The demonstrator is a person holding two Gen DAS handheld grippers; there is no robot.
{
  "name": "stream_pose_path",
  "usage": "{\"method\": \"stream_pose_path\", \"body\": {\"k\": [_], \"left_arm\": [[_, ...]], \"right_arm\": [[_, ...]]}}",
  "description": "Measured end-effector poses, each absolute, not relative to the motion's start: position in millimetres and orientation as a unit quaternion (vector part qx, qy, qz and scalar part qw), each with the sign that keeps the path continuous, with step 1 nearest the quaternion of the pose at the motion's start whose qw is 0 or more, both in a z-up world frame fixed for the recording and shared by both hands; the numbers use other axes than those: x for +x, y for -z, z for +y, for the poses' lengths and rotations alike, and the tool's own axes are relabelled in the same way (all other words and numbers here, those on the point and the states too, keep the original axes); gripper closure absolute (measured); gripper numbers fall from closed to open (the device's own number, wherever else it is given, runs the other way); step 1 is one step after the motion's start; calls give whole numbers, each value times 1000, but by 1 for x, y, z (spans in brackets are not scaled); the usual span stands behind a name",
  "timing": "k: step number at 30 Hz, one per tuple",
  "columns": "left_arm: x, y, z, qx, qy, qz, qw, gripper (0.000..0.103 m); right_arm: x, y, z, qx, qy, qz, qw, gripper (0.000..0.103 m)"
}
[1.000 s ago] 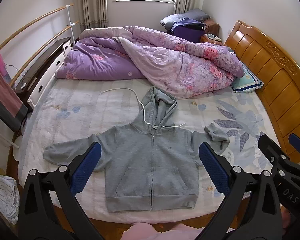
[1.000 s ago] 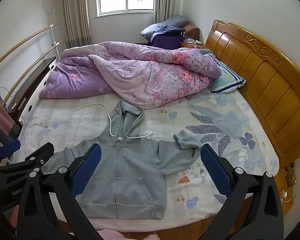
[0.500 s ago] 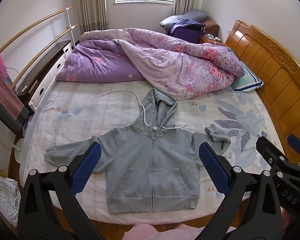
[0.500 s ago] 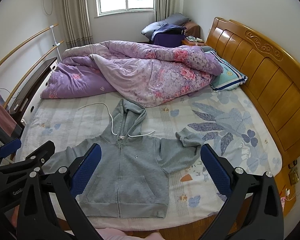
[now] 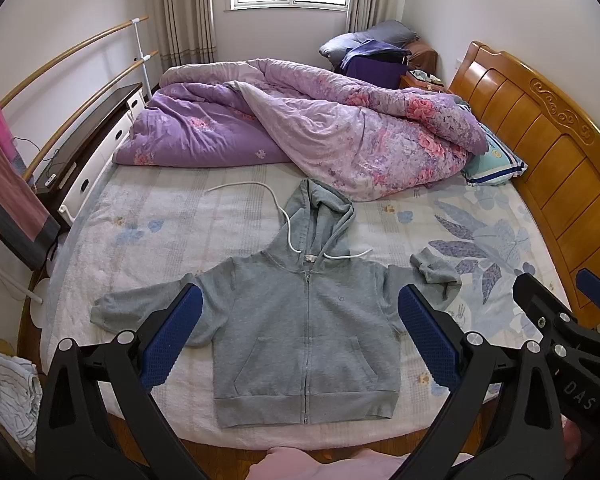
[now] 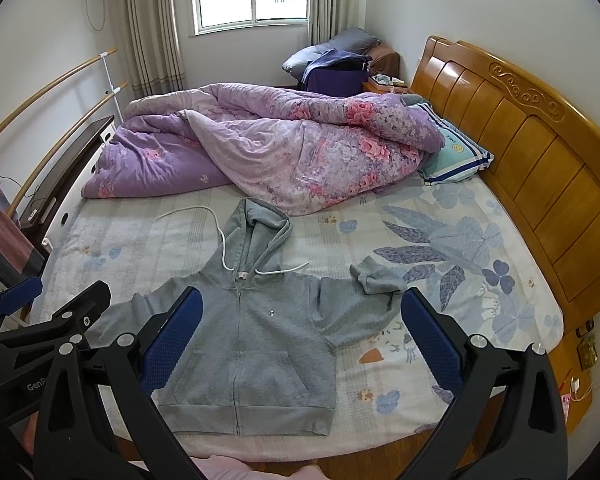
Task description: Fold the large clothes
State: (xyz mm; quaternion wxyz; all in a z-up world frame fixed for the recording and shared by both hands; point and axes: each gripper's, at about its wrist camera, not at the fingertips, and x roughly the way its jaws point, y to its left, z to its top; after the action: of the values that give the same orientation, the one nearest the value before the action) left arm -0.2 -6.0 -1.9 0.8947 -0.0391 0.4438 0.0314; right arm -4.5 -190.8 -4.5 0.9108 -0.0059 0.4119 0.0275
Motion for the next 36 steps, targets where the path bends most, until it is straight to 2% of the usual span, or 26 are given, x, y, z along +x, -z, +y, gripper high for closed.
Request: {"method": "stream_pose_path", "body": {"k": [36], "left_arm": [[-5, 8, -24, -41, -47, 451, 890, 5]], "right_arm": [[-6, 3, -191, -14, -53, 412, 909, 7]]}}
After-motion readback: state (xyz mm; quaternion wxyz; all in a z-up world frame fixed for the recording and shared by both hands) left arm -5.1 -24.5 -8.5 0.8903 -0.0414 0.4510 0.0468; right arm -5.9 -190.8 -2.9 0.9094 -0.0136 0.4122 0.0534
